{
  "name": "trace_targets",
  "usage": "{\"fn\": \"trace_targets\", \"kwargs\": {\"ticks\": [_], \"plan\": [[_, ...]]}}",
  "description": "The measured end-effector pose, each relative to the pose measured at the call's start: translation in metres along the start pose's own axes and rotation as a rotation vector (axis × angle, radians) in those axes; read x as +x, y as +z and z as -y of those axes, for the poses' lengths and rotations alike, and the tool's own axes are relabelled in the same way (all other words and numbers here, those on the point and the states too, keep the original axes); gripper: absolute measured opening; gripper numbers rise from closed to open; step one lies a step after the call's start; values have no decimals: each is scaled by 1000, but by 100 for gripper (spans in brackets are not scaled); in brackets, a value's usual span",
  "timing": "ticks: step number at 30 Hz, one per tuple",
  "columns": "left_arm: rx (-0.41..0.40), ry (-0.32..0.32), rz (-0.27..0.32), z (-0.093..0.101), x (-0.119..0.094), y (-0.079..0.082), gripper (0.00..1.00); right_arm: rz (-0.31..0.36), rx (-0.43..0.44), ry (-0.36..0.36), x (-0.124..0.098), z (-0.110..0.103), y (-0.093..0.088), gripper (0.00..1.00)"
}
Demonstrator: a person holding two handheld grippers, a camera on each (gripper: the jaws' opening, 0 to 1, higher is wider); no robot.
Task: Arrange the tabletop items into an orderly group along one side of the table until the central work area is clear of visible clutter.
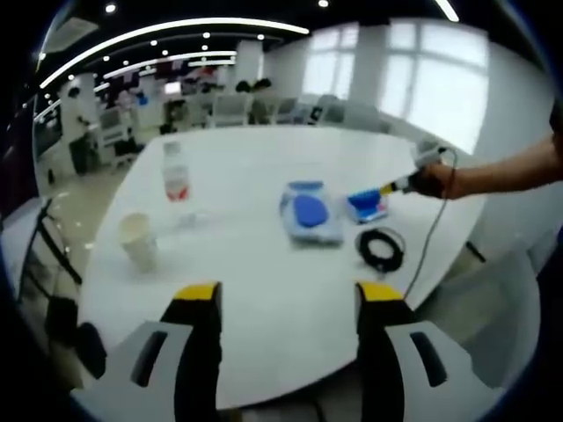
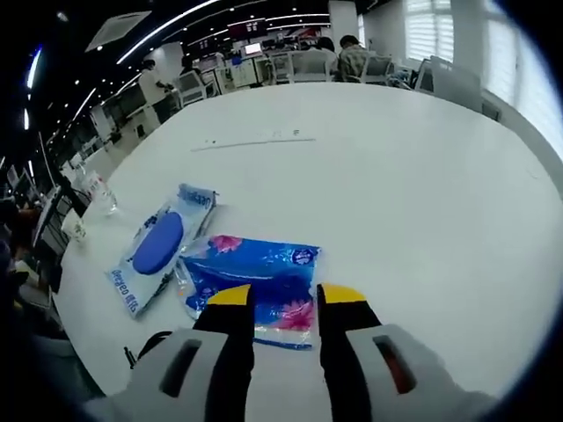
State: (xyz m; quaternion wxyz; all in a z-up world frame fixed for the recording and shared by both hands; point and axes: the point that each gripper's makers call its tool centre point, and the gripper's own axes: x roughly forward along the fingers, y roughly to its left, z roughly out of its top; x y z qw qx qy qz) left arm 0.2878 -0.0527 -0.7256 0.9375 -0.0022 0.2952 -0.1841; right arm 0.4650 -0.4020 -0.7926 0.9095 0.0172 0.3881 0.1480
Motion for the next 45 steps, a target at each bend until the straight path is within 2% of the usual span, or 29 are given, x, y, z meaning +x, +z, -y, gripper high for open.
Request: {"fn": "trace_targets", "kwargs": {"ticks": [4, 6, 12, 17, 21, 29, 35, 45], "plan": [[-29, -14, 7, -2, 2, 2, 63, 8, -28, 39, 4, -9, 3, 42], [-55, -17, 7, -7, 5, 4, 66, 15, -50, 58, 6, -13, 5, 43], [-44, -7, 9, -19, 18, 13, 69, 32, -70, 95, 9, -24, 8, 47], [-50, 4, 26, -42, 31, 28, 69, 34, -93, 111, 2, -35, 4, 51], [-90, 73, 59, -73, 43, 42, 69, 31, -105, 118, -7, -43, -5, 52], [-137, 137, 97, -121, 72, 64, 69, 49, -133, 138, -36, -67, -13, 53], [-139, 157, 107, -141, 94, 79, 70, 49, -144, 152, -40, -70, -16, 53], [-137, 172, 114, -167, 137, 97, 70, 59, -146, 176, -62, -101, -22, 53]]}}
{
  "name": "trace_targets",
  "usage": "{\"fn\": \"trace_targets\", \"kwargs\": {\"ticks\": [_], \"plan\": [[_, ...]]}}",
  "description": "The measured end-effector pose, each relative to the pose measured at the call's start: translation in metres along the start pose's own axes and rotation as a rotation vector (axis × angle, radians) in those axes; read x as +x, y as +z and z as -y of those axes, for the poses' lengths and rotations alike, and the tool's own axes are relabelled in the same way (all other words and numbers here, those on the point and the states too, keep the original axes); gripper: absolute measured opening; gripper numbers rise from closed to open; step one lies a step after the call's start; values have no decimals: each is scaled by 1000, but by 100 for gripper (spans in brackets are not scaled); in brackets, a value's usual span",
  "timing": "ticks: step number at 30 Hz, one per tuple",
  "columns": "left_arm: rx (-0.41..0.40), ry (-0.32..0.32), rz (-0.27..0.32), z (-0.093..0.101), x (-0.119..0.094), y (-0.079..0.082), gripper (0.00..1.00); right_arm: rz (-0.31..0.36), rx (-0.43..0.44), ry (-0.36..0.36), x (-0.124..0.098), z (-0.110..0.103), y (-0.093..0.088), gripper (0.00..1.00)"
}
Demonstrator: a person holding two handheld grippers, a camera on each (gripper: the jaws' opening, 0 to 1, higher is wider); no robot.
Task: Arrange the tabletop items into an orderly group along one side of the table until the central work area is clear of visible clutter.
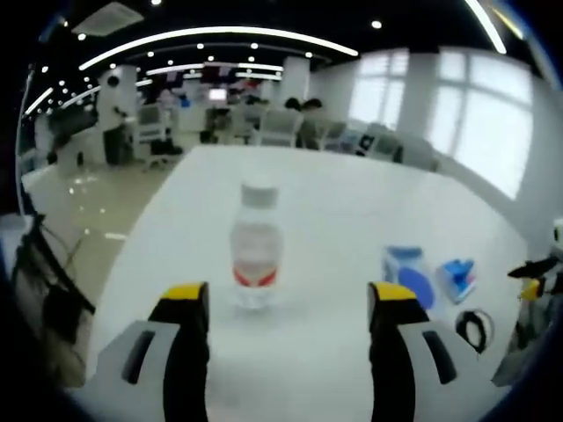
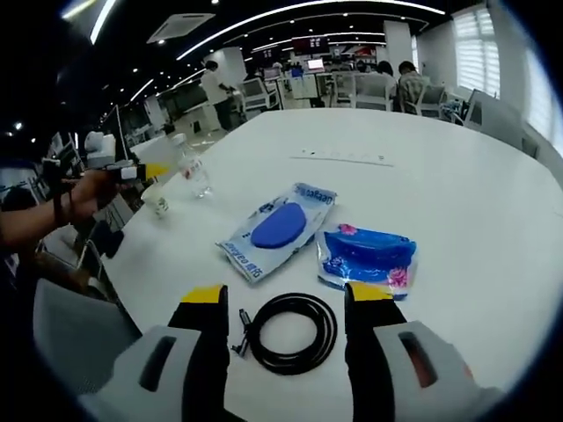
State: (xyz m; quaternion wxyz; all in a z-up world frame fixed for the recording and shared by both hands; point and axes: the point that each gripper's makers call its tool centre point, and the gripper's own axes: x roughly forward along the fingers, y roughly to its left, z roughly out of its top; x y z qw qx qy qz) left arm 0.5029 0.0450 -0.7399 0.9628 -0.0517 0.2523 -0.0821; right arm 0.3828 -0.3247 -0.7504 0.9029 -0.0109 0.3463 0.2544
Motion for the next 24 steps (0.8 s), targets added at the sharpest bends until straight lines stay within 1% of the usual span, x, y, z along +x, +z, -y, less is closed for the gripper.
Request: {"fn": "trace_targets", "kwargs": {"ticks": [2, 7, 10, 16, 19, 21, 24], "plan": [[-1, 6, 2, -3, 10, 2, 70, -3, 0, 4, -3, -6, -2, 52], [-33, 10, 1, -9, 29, 5, 71, -11, -11, 6, -11, -14, -5, 53], [-37, 18, -3, -13, 42, 6, 71, -11, -9, 0, -16, -15, -6, 52], [-36, 25, -13, -18, 62, 7, 70, -13, -8, -7, -22, -18, -7, 52], [-52, 29, -6, -21, 68, 9, 65, -11, -1, -13, -25, -18, -8, 52], [-94, 15, 9, -20, 72, 11, 56, -13, 4, -16, -27, -18, -11, 52], [-93, 42, 12, -26, 75, 11, 46, -22, 13, -19, -29, -18, -17, 51]]}}
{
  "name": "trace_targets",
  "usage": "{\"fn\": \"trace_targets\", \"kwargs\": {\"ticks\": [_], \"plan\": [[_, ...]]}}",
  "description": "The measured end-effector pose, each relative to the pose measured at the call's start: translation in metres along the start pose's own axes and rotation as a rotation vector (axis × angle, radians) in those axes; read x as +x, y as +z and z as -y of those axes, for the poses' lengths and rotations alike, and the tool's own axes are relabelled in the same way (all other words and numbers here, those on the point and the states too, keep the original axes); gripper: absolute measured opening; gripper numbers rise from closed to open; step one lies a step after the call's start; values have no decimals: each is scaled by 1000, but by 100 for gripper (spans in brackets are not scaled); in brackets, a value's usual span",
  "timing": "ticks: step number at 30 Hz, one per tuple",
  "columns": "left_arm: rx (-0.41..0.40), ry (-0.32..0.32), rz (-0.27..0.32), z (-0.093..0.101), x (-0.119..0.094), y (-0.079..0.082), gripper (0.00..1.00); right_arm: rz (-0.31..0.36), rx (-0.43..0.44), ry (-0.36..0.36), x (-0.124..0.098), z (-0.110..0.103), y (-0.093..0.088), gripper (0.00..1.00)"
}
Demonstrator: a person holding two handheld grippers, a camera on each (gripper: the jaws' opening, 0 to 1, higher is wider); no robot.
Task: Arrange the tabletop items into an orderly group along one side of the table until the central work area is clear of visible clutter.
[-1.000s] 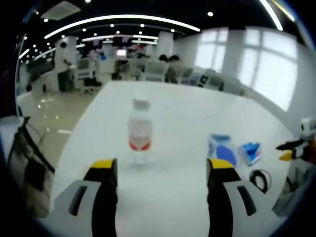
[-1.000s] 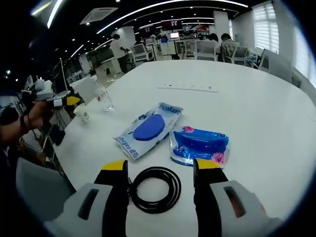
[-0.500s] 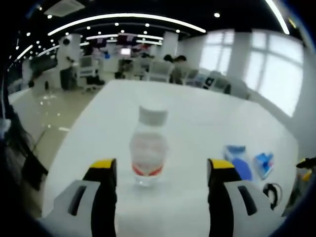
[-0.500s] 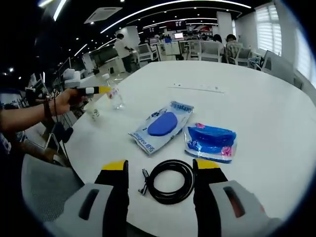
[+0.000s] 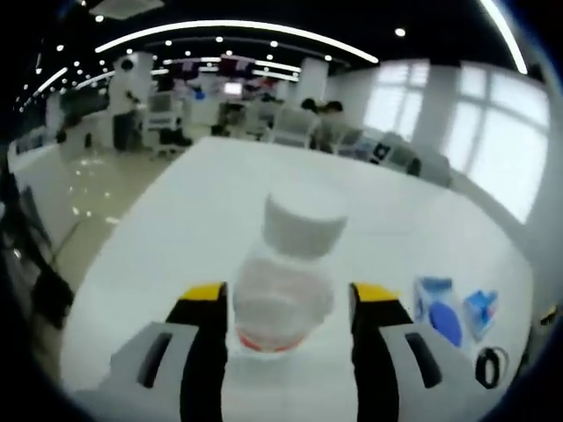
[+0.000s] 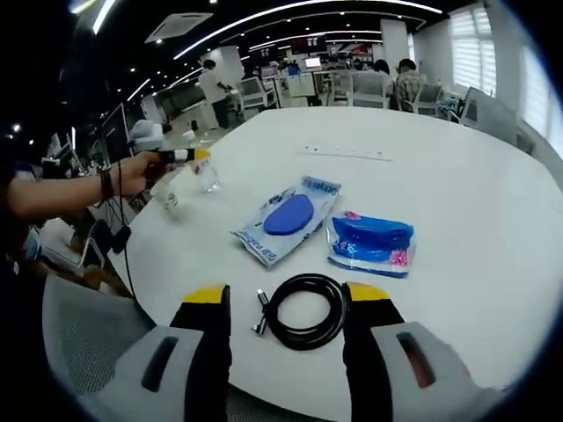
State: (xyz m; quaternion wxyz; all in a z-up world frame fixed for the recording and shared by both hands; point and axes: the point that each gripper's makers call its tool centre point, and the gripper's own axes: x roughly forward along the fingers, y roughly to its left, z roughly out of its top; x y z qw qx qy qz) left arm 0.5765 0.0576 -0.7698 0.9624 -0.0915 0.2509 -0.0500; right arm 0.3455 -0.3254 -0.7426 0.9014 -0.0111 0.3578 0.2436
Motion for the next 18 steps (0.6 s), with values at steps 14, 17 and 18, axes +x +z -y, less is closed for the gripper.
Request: {"fn": "trace_targets", "kwargs": {"ticks": [14, 17, 18], "plan": [[-7, 31, -8, -7, -1, -3, 39, 0, 14, 2, 5, -2, 1, 48], [-76, 39, -2, -9, -6, -4, 38, 7, 10, 8, 6, -3, 4, 48], [-75, 45, 0, -9, -12, -6, 38, 8, 8, 11, 6, -3, 4, 48]]}}
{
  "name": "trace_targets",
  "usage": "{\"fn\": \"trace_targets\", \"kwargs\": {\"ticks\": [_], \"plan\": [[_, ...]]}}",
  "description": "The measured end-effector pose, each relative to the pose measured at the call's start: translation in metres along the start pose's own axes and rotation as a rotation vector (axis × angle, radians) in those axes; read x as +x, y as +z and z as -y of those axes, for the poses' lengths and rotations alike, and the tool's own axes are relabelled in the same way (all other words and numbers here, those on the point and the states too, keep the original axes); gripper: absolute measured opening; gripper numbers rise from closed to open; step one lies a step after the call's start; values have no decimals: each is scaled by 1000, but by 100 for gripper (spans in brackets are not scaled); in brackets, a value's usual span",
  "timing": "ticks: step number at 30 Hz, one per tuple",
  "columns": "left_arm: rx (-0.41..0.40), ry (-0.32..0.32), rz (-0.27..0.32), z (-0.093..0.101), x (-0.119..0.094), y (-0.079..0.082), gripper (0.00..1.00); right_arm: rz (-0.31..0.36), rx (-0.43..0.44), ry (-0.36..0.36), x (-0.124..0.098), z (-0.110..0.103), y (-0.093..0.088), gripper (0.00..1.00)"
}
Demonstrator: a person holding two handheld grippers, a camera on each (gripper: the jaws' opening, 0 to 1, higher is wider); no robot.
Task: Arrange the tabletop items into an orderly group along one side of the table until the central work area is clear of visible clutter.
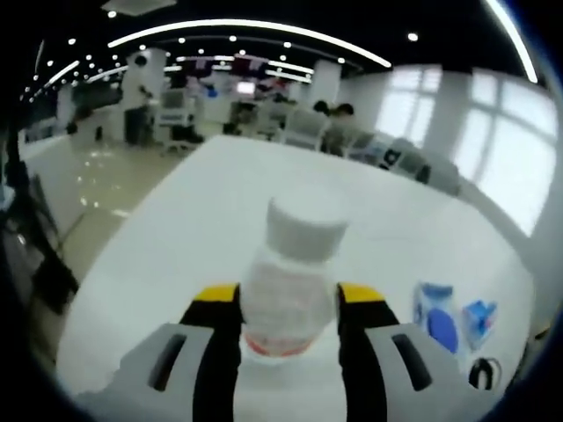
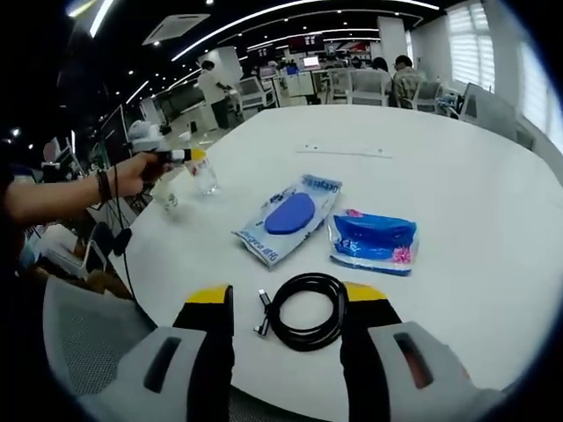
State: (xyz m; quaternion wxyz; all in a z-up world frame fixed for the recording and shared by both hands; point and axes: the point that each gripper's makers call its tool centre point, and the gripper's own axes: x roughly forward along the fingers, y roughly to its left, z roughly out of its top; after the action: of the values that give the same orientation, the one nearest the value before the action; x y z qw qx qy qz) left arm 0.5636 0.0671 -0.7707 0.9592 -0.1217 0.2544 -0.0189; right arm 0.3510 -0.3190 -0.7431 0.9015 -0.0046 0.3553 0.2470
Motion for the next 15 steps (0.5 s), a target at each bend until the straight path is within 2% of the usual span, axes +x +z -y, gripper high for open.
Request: {"fn": "trace_targets", "kwargs": {"ticks": [15], "plan": [[31, 59, 13, 2, -49, -24, 38, -4, -16, 53, 7, -12, -7, 48]]}}
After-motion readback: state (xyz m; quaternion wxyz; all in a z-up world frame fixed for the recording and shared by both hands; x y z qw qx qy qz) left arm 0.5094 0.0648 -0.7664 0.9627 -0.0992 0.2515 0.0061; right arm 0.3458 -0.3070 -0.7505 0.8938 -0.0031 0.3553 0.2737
